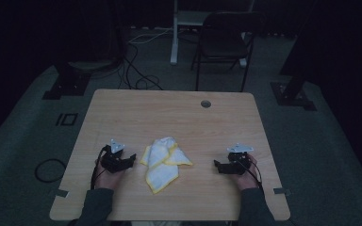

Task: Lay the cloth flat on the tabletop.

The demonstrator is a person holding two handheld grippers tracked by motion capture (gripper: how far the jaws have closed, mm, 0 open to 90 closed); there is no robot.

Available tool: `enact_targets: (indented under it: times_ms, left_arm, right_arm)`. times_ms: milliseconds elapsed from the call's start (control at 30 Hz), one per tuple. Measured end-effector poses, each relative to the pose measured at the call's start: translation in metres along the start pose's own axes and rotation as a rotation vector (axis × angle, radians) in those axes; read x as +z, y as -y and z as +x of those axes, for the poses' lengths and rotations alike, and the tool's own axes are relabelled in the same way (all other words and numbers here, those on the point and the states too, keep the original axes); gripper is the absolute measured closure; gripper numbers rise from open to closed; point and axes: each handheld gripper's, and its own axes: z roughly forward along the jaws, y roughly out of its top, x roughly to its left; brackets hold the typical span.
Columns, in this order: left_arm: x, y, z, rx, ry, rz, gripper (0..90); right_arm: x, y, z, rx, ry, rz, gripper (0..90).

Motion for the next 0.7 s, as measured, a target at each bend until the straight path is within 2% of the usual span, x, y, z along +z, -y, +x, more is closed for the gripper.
enact_targets:
  times_ms: [333, 500, 533, 567, 700]
  left_arm:
    - [-0.0010, 0.0003, 0.0004, 0.011, 0.009, 0.008, 33.1]
    - [-0.0043, -0.0004, 0.0019, -0.004, -0.004, 0.021, 44.7]
    - [-0.0043, -0.0004, 0.0019, -0.004, -0.004, 0.021, 44.7]
    - [-0.0056, -0.0007, 0.0045, -0.016, 0.004, 0.026, 46.7]
    - [-0.0066, -0.0010, 0.0060, -0.013, 0.016, 0.032, 48.4]
  right_arm:
    - [-0.0001, -0.0002, 0.0016, 0.005, 0.006, 0.003, 12.0]
    - [-0.0010, -0.0005, 0.0032, 0.005, 0.004, 0.006, 14.7]
    - [-0.0013, -0.0006, 0.0035, 0.005, 0.004, 0.006, 14.7]
    - [-0.0019, -0.0010, 0.0046, -0.001, -0.001, 0.000, 21.7]
    - [-0.0030, -0.0021, 0.0067, -0.006, -0.003, -0.006, 32.2]
